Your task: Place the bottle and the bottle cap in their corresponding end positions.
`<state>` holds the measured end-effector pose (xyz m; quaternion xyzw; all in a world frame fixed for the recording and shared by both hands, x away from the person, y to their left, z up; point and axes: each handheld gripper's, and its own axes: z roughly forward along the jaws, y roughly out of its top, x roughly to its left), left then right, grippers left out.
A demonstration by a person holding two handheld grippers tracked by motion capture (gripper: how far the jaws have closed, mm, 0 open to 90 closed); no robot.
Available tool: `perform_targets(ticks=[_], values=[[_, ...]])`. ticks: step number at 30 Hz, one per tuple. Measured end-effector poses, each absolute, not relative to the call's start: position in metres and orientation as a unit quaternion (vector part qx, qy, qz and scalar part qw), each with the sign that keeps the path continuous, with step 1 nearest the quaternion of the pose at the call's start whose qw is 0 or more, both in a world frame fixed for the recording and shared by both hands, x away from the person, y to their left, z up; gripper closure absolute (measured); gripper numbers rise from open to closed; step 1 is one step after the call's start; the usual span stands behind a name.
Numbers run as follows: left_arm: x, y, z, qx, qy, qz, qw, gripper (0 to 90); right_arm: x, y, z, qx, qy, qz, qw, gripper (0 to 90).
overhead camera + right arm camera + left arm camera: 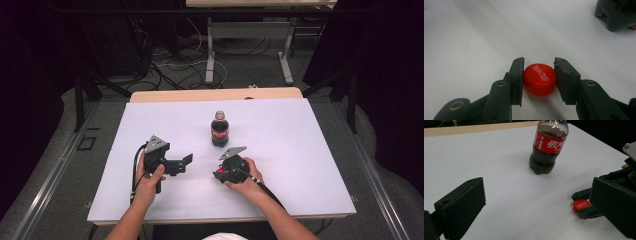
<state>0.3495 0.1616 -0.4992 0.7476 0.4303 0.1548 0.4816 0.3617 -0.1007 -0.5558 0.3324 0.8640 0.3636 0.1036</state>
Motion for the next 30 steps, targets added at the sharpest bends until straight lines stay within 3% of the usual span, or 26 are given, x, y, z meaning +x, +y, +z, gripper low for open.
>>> perform_targets(ticks=[6,11,26,30], values=[[0.35,0.162,-0.5,0.744,0.433,0.15,0.486,0.6,0.361,-0.101,-0.554,0.34,0.865,0.359,0.092,50.5],[0.351,0.163,-0.502,0.747,0.433,0.152,0.481,0.6,0.363,-0.105,-0.55,0.345,0.856,0.375,0.092,37.3],[0.355,0.168,-0.506,0.745,0.446,0.145,0.475,0.6,0.362,-0.138,-0.516,0.416,0.811,0.391,0.127,16.0],[0.355,0.168,-0.507,0.741,0.451,0.146,0.476,0.6,0.363,-0.154,-0.511,0.43,0.803,0.389,0.139,14.7]])
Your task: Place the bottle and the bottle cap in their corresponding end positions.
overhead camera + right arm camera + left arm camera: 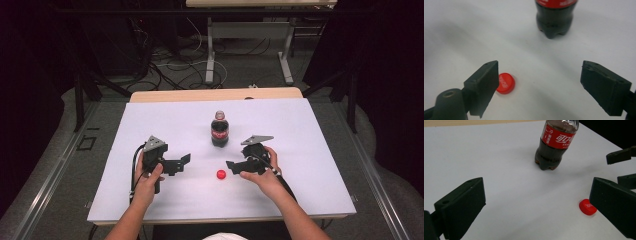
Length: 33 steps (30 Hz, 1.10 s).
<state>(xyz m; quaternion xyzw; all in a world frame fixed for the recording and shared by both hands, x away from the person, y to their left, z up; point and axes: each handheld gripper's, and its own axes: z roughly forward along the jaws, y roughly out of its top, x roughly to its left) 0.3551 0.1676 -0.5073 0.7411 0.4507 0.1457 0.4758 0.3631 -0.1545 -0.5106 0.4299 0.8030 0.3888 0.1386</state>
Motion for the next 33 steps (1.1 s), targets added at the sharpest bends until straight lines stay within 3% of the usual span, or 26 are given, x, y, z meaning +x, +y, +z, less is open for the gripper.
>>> perform_targets(ticks=[3,10,24,33], values=[[0.356,0.17,-0.508,0.744,0.451,0.147,0.47,0.6,0.362,-0.167,-0.508,0.439,0.795,0.387,0.158,13.3],[0.359,0.174,-0.511,0.739,0.465,0.146,0.466,0.6,0.366,-0.2,-0.515,0.473,0.772,0.384,0.183,0.0],[0.364,0.181,-0.519,0.735,0.482,0.142,0.455,0.6,0.368,-0.252,-0.527,0.527,0.734,0.387,0.182,0.0],[0.365,0.181,-0.522,0.736,0.484,0.137,0.452,0.6,0.369,-0.264,-0.529,0.547,0.719,0.387,0.182,0.0]])
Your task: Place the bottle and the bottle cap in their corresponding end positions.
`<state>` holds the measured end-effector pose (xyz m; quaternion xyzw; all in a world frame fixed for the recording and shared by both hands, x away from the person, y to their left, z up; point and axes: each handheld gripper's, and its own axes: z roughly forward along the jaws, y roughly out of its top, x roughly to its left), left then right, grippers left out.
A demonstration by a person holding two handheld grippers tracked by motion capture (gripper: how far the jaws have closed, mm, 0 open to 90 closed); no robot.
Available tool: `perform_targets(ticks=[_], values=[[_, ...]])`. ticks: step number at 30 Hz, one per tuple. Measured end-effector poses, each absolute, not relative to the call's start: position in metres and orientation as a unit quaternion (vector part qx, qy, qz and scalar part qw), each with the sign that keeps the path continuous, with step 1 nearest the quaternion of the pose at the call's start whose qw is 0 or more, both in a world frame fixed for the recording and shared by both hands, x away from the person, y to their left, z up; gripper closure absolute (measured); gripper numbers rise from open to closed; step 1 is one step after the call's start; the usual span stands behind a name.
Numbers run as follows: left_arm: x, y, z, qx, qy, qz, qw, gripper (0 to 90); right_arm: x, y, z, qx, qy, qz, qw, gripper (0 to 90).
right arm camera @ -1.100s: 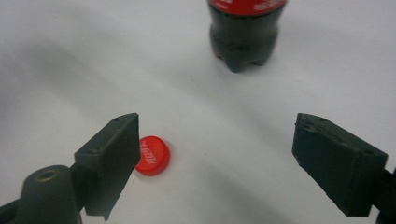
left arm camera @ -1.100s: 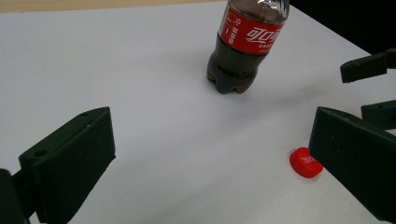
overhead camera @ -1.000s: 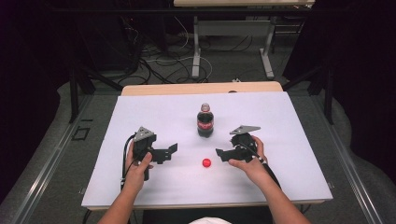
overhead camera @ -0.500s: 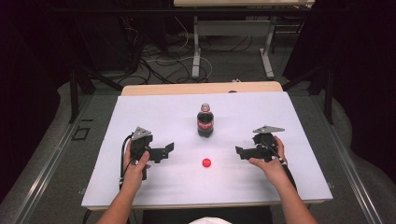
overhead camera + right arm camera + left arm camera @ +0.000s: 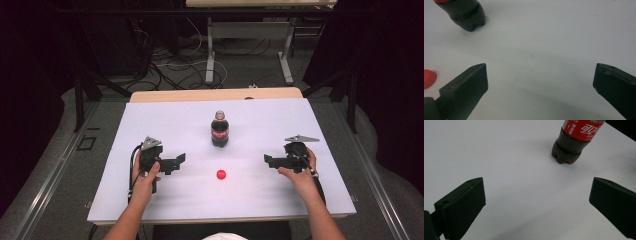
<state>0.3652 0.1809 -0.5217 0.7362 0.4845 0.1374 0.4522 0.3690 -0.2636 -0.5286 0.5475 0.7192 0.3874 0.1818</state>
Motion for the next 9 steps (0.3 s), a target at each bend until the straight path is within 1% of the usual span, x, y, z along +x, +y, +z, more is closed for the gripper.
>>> perform_targets(ticks=[9], values=[[0.3667,0.1815,-0.5245,0.738,0.486,0.139,0.447,0.6,0.3685,-0.2653,-0.5275,0.545,0.72,0.388,0.186,0.0]])
